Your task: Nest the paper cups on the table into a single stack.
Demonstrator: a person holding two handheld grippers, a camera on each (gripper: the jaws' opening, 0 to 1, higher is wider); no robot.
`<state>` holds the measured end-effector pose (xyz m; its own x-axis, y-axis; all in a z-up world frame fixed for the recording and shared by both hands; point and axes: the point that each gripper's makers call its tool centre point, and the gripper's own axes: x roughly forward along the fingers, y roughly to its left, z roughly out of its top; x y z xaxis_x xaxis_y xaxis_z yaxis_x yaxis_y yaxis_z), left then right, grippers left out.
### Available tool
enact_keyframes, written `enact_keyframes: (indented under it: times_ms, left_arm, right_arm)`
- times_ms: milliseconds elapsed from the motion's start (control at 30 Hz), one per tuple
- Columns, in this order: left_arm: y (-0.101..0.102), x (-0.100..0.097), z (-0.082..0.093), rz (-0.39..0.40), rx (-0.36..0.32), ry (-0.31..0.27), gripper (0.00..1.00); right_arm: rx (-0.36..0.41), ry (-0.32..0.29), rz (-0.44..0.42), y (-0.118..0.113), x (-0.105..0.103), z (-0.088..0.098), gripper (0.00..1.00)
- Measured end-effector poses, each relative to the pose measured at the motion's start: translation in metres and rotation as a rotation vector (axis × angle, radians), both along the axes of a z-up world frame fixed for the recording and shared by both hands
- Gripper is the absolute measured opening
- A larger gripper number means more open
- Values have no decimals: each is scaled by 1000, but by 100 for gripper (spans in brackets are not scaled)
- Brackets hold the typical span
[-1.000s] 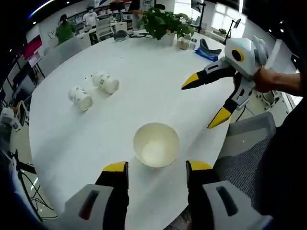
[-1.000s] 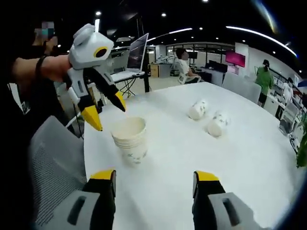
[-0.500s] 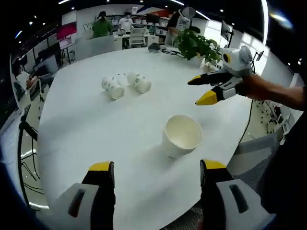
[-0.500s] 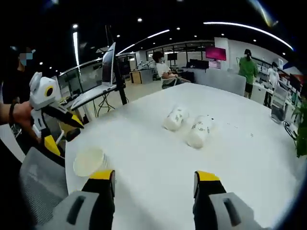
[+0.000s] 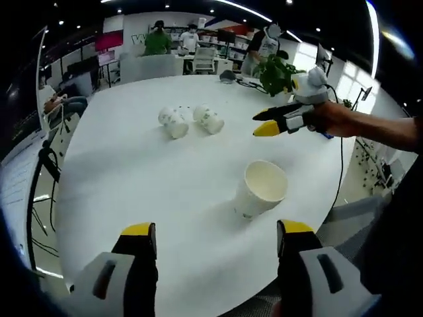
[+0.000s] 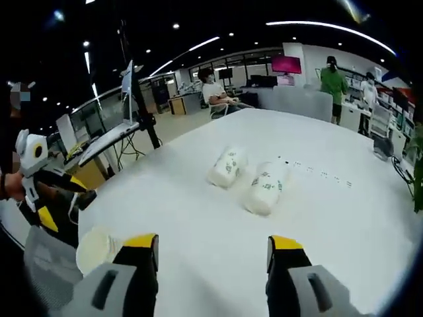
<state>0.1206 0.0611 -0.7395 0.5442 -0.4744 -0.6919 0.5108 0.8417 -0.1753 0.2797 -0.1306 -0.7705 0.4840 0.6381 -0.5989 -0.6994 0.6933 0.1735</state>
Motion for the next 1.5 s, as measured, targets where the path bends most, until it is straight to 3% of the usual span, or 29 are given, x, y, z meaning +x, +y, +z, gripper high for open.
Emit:
enact_keyframes:
  times_ms: [200, 333, 467, 633, 800, 1033, 1200, 1267, 1333, 1500]
  left_arm:
    - [5, -3, -2, 8, 0, 5, 72]
    - [7, -6, -1, 23, -9, 7, 72]
    - [7, -11, -2, 32, -15, 10, 72]
    - [9, -19, -2, 41, -16, 21, 72]
    - [10, -26, 0, 59, -24, 29, 72]
    - [10, -29, 0, 79, -28, 33, 72]
    - [12, -32, 0, 93, -31, 36, 72]
    - [14, -34, 0, 98, -30, 37, 71]
    - [15, -35, -1, 100, -28, 41, 71]
    - [19, -35, 1, 98, -21, 38, 71]
  right_arm:
    - [36, 34, -68, 0, 21, 0, 67]
    - [56, 63, -117, 1, 47, -9, 67]
    - [110, 124, -198, 8, 67, -14, 67]
    - [104, 154, -284, 10, 100, -27, 66]
    - [82, 171, -310, 16, 122, -42, 66]
    - [76, 231, -383, 18, 138, -58, 62]
    - [19, 228, -371, 20, 142, -68, 59]
    - [-2, 226, -359, 21, 137, -68, 54]
    - [-23, 223, -367, 18, 136, -69, 40]
    - [-29, 211, -343, 17, 138, -66, 38]
